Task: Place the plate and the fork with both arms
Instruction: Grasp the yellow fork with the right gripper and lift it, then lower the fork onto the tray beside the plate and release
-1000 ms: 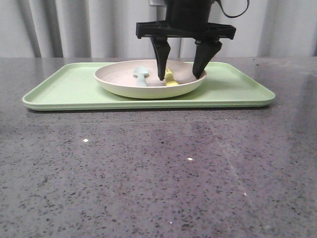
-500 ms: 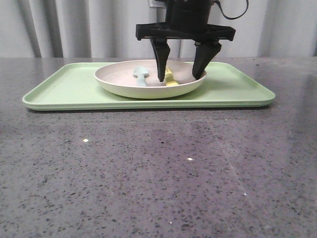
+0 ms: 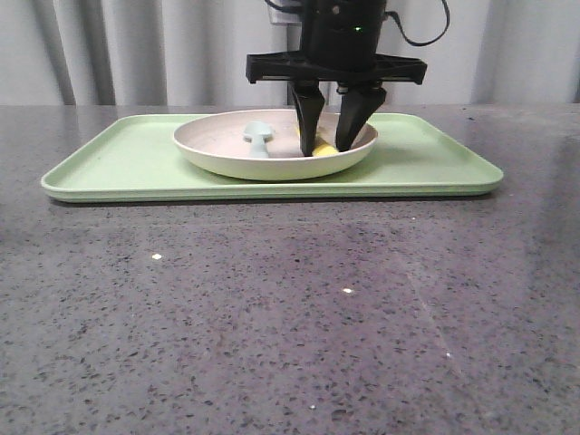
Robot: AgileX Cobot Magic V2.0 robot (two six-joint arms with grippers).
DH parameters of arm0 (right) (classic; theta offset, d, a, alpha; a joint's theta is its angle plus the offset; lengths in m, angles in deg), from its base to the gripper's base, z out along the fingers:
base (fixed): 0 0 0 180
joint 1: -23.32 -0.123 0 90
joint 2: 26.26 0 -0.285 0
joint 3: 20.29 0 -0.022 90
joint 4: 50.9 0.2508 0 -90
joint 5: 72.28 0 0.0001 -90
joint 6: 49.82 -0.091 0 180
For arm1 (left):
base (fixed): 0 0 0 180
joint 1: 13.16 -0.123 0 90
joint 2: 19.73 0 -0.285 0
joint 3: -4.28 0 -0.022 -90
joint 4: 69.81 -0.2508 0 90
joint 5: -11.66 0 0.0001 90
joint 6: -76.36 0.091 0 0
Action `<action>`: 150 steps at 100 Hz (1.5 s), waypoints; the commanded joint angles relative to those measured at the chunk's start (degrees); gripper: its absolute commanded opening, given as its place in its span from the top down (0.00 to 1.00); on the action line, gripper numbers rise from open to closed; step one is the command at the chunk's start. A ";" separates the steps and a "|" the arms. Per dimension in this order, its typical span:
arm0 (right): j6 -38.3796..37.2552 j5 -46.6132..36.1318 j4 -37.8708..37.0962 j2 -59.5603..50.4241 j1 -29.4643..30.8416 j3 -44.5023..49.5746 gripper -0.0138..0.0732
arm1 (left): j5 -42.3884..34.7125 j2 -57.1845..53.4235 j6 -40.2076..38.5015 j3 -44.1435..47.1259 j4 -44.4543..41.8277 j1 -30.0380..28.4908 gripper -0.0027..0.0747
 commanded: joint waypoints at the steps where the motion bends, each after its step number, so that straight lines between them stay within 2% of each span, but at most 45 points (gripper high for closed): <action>1: -0.21 -1.37 -0.29 -3.51 -0.06 -1.98 0.64 | -3.59 -0.83 -0.71 -1.58 0.74 -0.01 0.72; 18: -0.26 -1.37 -0.29 -3.51 -0.06 -1.98 0.82 | -3.59 -0.83 -0.71 -1.58 0.74 -0.01 0.72; 32: -0.26 -1.32 -0.29 -3.51 -0.06 -2.03 0.89 | -3.59 -0.83 -0.71 -1.58 0.74 -0.01 0.72; 84: -0.26 0.06 -0.36 -8.40 0.50 -4.41 0.89 | -3.70 -0.83 -0.71 -1.58 0.74 -0.01 0.72; 112: -0.26 6.50 -2.37 -10.99 5.43 -4.66 0.89 | -3.70 -0.83 -0.71 -1.58 0.74 -0.01 0.72; 150: -0.26 6.58 -2.53 -10.90 11.13 -0.69 0.89 | -3.92 -0.83 -0.71 -1.58 0.74 -0.01 0.72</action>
